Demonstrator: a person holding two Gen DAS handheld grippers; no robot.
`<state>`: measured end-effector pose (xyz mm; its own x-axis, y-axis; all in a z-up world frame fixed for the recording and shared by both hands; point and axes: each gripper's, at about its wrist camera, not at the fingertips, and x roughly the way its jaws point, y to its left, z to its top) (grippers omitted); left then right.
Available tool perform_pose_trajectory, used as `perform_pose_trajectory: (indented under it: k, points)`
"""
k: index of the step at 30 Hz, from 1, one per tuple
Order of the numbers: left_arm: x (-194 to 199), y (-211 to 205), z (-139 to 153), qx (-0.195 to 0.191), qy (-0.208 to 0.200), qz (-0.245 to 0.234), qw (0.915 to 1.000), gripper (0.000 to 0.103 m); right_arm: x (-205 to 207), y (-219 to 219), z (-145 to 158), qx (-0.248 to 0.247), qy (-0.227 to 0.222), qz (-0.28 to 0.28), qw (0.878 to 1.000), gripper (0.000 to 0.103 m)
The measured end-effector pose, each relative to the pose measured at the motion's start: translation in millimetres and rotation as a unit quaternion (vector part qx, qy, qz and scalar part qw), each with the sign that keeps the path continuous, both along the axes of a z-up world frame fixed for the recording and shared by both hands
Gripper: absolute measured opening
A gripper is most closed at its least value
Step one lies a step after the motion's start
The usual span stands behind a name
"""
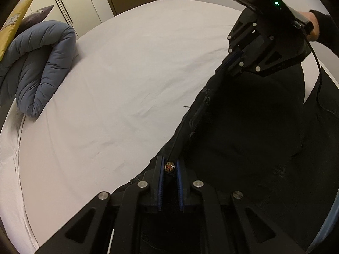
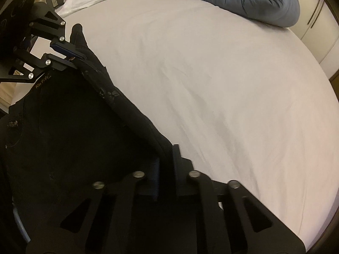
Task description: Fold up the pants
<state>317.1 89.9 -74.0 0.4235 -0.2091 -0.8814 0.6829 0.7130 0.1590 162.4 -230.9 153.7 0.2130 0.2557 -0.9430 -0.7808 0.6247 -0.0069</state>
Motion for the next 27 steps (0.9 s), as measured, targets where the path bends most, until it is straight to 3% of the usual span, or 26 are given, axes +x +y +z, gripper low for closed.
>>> perform_pose_trajectory:
  k: [6,16,22,27]
  points:
    - [-7.0,6.1,3.9,-0.012,-0.002,0.006,0.9999,0.011,-19.3,6.6,14.7,0.038,-0.03,-0.02,0.999,0.002]
    - [-63.4,15.7,12.8,-0.014,-0.004,-0.006,0.9999,0.011,-80.3,62.5,30.4,0.052,-0.036,0.072,0.995,0.002]
    - [-111.2,19.0,9.8,0.0,0.005,-0.036,0.9993,0.011,-139.3,84.6,29.9,-0.005,-0.037,0.144,0.989,0.002]
    - [-171.6,-1.1,-4.3,0.052,-0.006,-0.099,0.9937,0.011,-214.4,102.1,18.8,-0.078,-0.059,0.235,0.967,0.002]
